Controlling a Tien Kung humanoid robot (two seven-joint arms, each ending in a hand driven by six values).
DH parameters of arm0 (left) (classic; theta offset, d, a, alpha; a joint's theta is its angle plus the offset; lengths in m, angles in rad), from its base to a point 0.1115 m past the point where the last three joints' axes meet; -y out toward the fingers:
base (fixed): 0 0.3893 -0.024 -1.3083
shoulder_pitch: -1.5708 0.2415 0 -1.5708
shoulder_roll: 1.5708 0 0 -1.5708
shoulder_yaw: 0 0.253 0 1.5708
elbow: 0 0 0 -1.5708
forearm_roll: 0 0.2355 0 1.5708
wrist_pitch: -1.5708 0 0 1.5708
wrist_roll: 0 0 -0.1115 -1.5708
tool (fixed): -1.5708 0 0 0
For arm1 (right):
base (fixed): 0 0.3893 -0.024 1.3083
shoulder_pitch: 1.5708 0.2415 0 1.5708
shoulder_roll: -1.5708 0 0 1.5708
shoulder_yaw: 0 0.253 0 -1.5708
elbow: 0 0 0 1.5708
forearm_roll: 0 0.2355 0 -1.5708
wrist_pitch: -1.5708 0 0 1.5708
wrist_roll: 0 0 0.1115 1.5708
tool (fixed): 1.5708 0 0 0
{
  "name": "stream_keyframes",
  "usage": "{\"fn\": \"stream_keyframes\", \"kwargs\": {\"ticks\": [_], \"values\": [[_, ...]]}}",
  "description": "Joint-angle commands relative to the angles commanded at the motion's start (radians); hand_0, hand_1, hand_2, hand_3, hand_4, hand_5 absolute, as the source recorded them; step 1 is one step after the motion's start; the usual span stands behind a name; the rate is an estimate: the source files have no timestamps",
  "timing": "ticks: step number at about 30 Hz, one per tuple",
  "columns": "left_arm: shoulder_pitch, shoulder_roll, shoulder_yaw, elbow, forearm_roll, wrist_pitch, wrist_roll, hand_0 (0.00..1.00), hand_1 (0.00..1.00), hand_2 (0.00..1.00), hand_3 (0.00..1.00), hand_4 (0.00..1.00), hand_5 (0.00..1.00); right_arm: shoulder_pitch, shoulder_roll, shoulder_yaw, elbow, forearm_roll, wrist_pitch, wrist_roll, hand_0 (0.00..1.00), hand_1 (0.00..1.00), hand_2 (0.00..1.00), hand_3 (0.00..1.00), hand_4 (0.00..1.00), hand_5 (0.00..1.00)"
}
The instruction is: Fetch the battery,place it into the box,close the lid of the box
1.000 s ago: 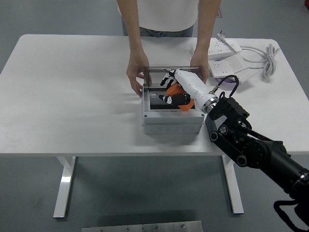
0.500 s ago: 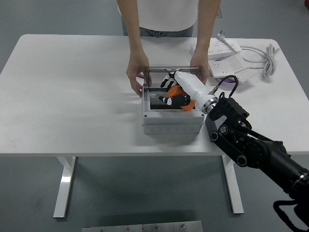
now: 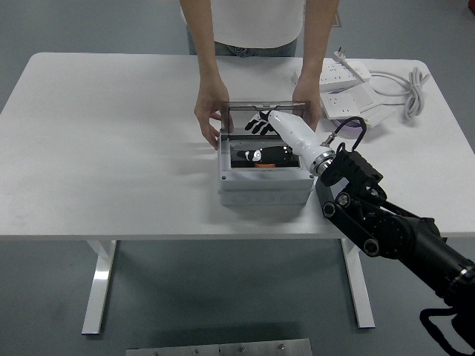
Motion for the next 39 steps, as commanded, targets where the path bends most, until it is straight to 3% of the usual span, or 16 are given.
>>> {"fn": "stream_keyframes", "kwargs": {"ticks": [12, 13, 18, 19, 24, 25, 30, 31, 36, 37, 39], "values": [[0.008, -0.002, 0.005, 0.0, -0.011, 0.006, -0.001, 0.632, 0.698, 0.573, 0.541, 0.5, 0.002, -0.007, -0.035, -0.015, 0.061, 0.094, -0.022, -0.127, 0.686, 0.596, 0.602, 0.638, 0.958, 0.462], [0.008, -0.002, 0.006, 0.0, -0.012, 0.006, -0.002, 0.632, 0.698, 0.573, 0.541, 0.5, 0.002, -0.009, -0.038, -0.016, 0.066, 0.101, -0.02, -0.135, 0.401, 0.431, 0.504, 0.583, 0.936, 0.445], [0.01, -0.002, 0.01, 0.0, -0.021, 0.01, -0.004, 0.632, 0.698, 0.573, 0.541, 0.5, 0.002, -0.02, -0.05, -0.01, 0.098, 0.112, -0.01, -0.166, 0.401, 0.431, 0.504, 0.583, 0.936, 0.445], [0.011, -0.002, 0.01, 0.0, -0.021, 0.011, -0.004, 0.632, 0.698, 0.573, 0.541, 0.5, 0.002, -0.021, -0.052, -0.009, 0.102, 0.114, -0.009, -0.17, 0.064, 0.234, 0.337, 0.398, 0.677, 0.188], [0.014, -0.003, 0.012, -0.001, -0.025, 0.012, -0.003, 0.632, 0.698, 0.573, 0.541, 0.5, 0.002, -0.027, -0.061, -0.004, 0.131, 0.126, -0.003, -0.186, 0.064, 0.234, 0.337, 0.398, 0.677, 0.188], [0.014, -0.003, 0.012, -0.001, -0.026, 0.012, -0.003, 0.632, 0.698, 0.573, 0.541, 0.5, 0.002, -0.028, -0.063, -0.002, 0.137, 0.127, -0.001, -0.19, 0.036, 0.202, 0.285, 0.35, 0.502, 0.14], [0.016, -0.004, 0.015, -0.001, -0.031, 0.013, -0.003, 0.632, 0.698, 0.573, 0.541, 0.5, 0.002, -0.043, -0.081, 0.014, 0.192, 0.114, 0.029, -0.23, 0.036, 0.202, 0.285, 0.35, 0.502, 0.14], [0.017, -0.004, 0.015, -0.002, -0.032, 0.014, -0.003, 0.632, 0.698, 0.573, 0.541, 0.5, 0.002, -0.047, -0.088, 0.019, 0.21, 0.111, 0.039, -0.243, 0.019, 0.181, 0.258, 0.34, 0.412, 0.109], [0.023, -0.004, 0.017, -0.002, -0.037, 0.017, -0.002, 0.632, 0.698, 0.573, 0.541, 0.5, 0.002, -0.06, -0.126, 0.062, 0.303, 0.097, 0.077, -0.299, 0.019, 0.181, 0.258, 0.34, 0.412, 0.109], [0.024, -0.004, 0.017, -0.002, -0.038, 0.017, -0.002, 0.632, 0.698, 0.573, 0.541, 0.5, 0.002, -0.06, -0.13, 0.069, 0.316, 0.097, 0.08, -0.303, 0.015, 0.172, 0.247, 0.33, 0.352, 0.081], [0.024, -0.003, 0.017, -0.002, -0.038, 0.017, -0.001, 0.632, 0.698, 0.573, 0.541, 0.5, 0.002, -0.054, -0.139, 0.09, 0.343, 0.098, 0.082, -0.307, 0.015, 0.172, 0.247, 0.33, 0.352, 0.081]]}}
